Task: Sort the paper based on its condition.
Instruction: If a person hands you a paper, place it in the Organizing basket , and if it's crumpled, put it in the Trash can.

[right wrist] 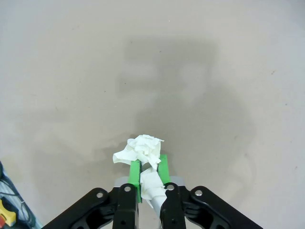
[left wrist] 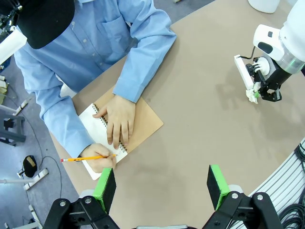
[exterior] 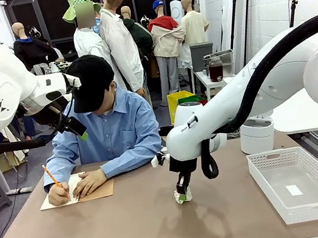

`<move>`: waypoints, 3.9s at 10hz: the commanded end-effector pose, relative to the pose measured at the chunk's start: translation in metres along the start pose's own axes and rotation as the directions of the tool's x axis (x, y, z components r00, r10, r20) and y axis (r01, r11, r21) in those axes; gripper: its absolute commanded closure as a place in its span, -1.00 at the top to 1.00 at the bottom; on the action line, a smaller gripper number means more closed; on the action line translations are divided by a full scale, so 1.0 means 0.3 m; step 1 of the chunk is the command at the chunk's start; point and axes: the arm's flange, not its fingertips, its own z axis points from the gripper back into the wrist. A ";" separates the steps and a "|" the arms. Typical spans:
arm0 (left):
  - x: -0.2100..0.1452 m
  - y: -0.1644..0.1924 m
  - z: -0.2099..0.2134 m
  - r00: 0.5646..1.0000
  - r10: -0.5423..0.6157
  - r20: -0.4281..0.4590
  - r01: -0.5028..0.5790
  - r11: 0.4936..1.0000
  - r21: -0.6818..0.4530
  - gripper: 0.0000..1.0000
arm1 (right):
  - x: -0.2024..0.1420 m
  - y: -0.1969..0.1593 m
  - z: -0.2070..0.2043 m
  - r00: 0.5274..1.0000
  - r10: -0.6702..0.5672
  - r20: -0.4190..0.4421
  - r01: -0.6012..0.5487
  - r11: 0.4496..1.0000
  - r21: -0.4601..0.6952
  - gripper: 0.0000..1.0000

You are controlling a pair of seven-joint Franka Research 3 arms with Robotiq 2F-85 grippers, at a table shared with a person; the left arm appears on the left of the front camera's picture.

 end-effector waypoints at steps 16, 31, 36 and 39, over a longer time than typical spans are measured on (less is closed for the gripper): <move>0.000 0.003 0.003 1.000 -0.005 0.003 0.005 1.000 -0.003 1.00 | -0.261 -0.349 0.556 0.988 -0.156 -0.004 0.146 0.933 -0.329 -1.00; 0.000 0.003 0.003 1.000 -0.005 0.003 0.005 1.000 -0.003 1.00 | -0.440 -0.778 0.648 0.953 -0.259 -0.157 0.100 0.760 -0.643 -1.00; 0.000 0.003 0.003 1.000 -0.005 0.003 0.005 1.000 -0.003 1.00 | -0.492 -0.821 0.616 0.936 -0.314 -0.158 0.145 0.754 -0.640 -1.00; 0.000 0.003 0.003 1.000 -0.005 0.003 0.005 1.000 -0.003 1.00 | -0.527 -0.842 0.586 0.925 -0.344 -0.159 0.170 0.751 -0.638 -1.00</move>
